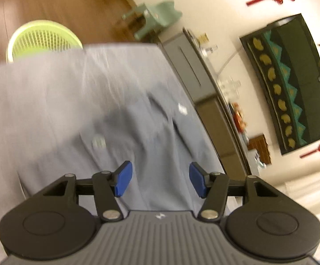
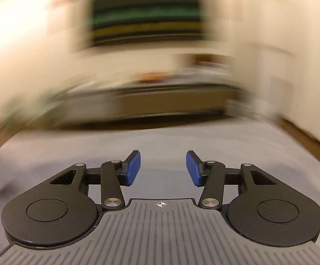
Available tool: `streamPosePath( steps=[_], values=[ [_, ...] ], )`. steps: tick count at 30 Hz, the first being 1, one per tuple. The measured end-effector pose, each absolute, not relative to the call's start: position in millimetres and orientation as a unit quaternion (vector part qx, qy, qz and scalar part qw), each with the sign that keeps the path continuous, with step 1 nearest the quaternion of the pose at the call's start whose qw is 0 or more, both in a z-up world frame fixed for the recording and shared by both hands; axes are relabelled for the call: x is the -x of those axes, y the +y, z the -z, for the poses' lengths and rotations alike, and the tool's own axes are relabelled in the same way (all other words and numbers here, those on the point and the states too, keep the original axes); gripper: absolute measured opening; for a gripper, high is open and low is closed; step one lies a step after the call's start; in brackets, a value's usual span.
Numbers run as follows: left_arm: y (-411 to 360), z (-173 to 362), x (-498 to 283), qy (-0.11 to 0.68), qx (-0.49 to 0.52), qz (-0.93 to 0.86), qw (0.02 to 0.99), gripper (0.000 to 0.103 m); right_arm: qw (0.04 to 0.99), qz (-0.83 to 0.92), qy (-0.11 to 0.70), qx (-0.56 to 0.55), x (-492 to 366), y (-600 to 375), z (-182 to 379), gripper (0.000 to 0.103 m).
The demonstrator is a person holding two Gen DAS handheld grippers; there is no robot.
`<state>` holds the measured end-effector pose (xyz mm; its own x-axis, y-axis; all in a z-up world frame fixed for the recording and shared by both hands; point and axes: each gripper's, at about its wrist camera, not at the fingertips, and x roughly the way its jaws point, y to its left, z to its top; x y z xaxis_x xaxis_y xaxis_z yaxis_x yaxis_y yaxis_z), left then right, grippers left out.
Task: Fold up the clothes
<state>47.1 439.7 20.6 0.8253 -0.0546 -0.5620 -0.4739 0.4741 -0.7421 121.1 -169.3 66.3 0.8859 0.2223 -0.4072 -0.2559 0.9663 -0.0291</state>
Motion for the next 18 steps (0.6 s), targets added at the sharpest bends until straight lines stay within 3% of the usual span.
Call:
streamPosePath(
  steps=[2, 6, 9, 11, 12, 13, 14, 15, 18],
  values=[
    [445, -25, -52, 0.267, 0.474, -0.140, 0.828, 0.061, 0.939, -0.246, 0.201, 0.130, -133, -84, -51, 0.059],
    [449, -30, -69, 0.286, 0.423, -0.143, 0.848, 0.078, 0.870, -0.363, 0.203, 0.265, -154, 26, -15, 0.062],
    [448, -28, -92, 0.304, 0.390, -0.150, 0.856, 0.079, 0.826, -0.397, 0.209, 0.340, -172, 80, 8, 0.066],
    [441, -29, -102, 0.306, 0.371, -0.136, 0.866, 0.070, 0.813, -0.392, 0.219, 0.371, -187, 90, 20, 0.066],
    [437, -31, -109, 0.310, 0.362, -0.116, 0.871, 0.036, 0.805, -0.390, 0.225, 0.387, -195, 95, 26, 0.060],
    [429, -38, -112, 0.306, 0.346, -0.090, 0.882, 0.002, 0.795, -0.387, 0.238, 0.401, -201, 98, 31, 0.031],
    [421, -46, -113, 0.297, 0.326, -0.066, 0.895, 0.001, 0.788, -0.386, 0.257, 0.404, -210, 97, 33, 0.008],
    [417, -59, -104, 0.270, 0.315, -0.044, 0.909, 0.000, 0.783, -0.386, 0.272, 0.405, -218, 95, 34, 0.002],
    [443, -86, -18, 0.142, 0.353, 0.003, 0.925, 0.000, 0.812, -0.409, 0.226, 0.351, -189, 61, -9, 0.001]
  ],
)
